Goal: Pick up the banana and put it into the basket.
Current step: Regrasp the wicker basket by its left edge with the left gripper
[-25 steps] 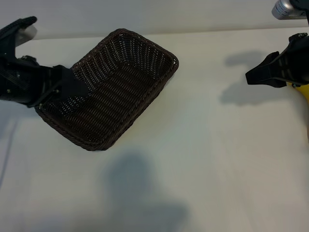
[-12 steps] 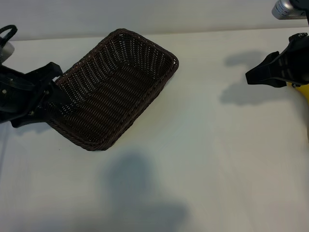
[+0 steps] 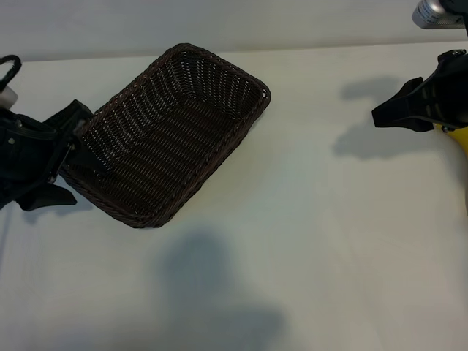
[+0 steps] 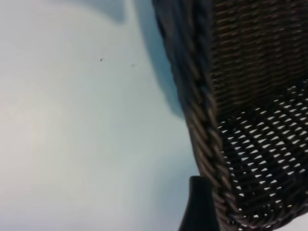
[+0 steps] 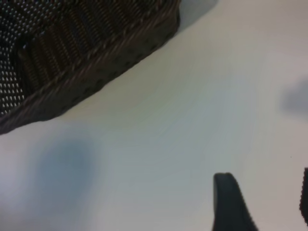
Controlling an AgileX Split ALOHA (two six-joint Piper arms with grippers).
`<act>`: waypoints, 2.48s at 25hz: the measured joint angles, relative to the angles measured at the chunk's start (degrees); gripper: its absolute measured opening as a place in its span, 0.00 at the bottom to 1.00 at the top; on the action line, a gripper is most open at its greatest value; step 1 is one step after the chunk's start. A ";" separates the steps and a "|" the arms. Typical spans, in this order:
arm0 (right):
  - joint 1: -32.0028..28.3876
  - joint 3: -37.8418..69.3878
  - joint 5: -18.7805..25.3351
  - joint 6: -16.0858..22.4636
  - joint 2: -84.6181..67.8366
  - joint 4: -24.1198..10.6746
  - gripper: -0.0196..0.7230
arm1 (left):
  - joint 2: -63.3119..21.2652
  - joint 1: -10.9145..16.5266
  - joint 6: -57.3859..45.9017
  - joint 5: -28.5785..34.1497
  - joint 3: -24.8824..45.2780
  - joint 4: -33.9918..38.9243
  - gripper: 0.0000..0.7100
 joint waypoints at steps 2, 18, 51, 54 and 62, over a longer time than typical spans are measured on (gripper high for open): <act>0.00 0.00 -0.05 0.18 0.00 0.00 0.53 | 1.55 0.00 -0.85 1.94 -1.70 0.04 0.80; 0.00 0.00 -0.05 0.56 0.00 0.00 0.53 | 3.58 0.00 -9.14 7.93 -6.82 8.53 0.80; 0.00 0.00 -0.06 0.81 0.00 0.00 0.53 | 18.52 -5.95 -17.67 -5.14 -6.82 10.00 0.80; 0.00 0.00 -0.06 0.86 0.00 0.00 0.53 | 19.14 -5.95 -17.67 -5.63 -6.82 10.19 0.80; 0.00 0.00 -0.06 0.92 0.00 0.00 0.53 | 19.14 -5.95 -17.87 -6.35 -6.82 12.62 0.80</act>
